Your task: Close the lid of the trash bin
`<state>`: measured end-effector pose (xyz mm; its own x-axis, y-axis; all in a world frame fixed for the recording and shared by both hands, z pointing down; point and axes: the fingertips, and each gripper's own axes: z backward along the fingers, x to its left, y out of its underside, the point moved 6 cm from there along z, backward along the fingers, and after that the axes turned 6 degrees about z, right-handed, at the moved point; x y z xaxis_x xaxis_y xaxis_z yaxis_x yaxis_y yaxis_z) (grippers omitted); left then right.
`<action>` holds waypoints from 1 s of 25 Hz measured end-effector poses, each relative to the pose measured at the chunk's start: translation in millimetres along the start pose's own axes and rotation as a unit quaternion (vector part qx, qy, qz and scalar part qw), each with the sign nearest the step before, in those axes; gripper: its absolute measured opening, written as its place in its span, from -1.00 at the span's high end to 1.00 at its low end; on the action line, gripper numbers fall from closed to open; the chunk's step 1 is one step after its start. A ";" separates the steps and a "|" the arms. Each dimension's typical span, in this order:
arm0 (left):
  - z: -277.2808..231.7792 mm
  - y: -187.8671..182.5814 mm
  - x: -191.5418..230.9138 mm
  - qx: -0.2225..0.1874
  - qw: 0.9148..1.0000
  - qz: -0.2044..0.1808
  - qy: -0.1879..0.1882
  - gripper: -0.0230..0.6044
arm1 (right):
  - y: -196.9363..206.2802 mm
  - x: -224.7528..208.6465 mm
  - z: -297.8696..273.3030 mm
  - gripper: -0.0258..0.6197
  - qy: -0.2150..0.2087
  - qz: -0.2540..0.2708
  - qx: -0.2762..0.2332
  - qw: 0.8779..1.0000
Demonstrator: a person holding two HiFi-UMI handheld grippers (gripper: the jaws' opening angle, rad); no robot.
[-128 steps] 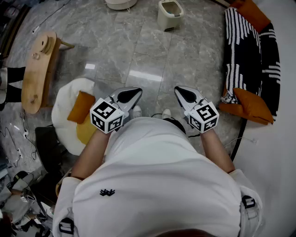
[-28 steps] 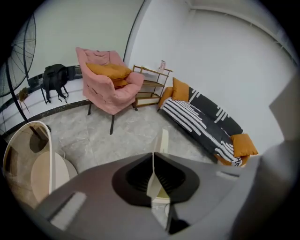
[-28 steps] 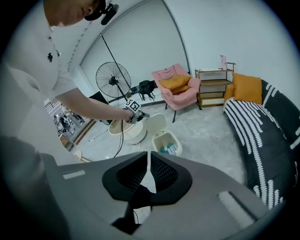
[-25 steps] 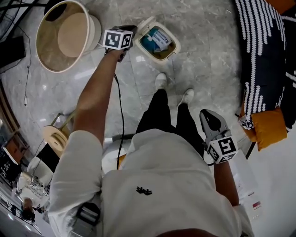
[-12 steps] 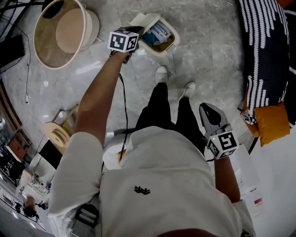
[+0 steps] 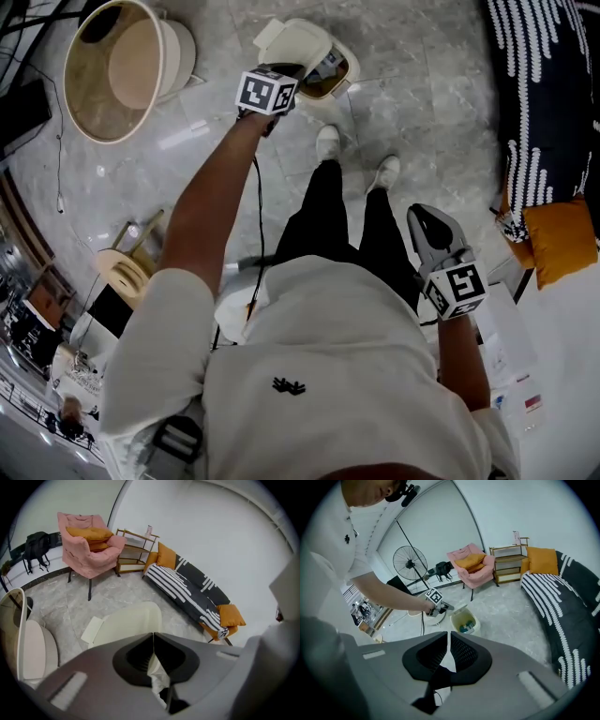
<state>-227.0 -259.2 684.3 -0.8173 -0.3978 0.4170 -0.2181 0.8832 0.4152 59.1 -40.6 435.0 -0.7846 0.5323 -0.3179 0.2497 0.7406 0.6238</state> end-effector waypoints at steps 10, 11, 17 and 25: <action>-40.9 23.1 -16.1 0.034 0.999 0.000 -0.002 0.75 | 27.9 -13.2 7.3 0.85 0.006 -0.028 0.006 1.000; -45.1 25.5 -16.9 0.037 0.999 0.001 -0.002 0.75 | 30.7 -14.9 7.7 0.85 0.005 -0.032 0.007 0.999; -73.1 41.0 -21.7 0.059 0.998 -0.008 0.000 0.75 | 48.3 -20.9 8.4 0.85 0.002 -0.041 0.016 0.999; -107.0 59.2 -25.0 0.079 0.997 -0.009 -0.004 0.75 | 61.5 -28.6 11.0 0.85 0.000 -0.053 0.029 0.998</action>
<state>-162.3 -223.5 785.0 -0.8166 -0.4128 0.4035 -0.3138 0.9042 0.2899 103.2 -5.7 474.6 -0.8079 0.4496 -0.3809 0.1975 0.8157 0.5437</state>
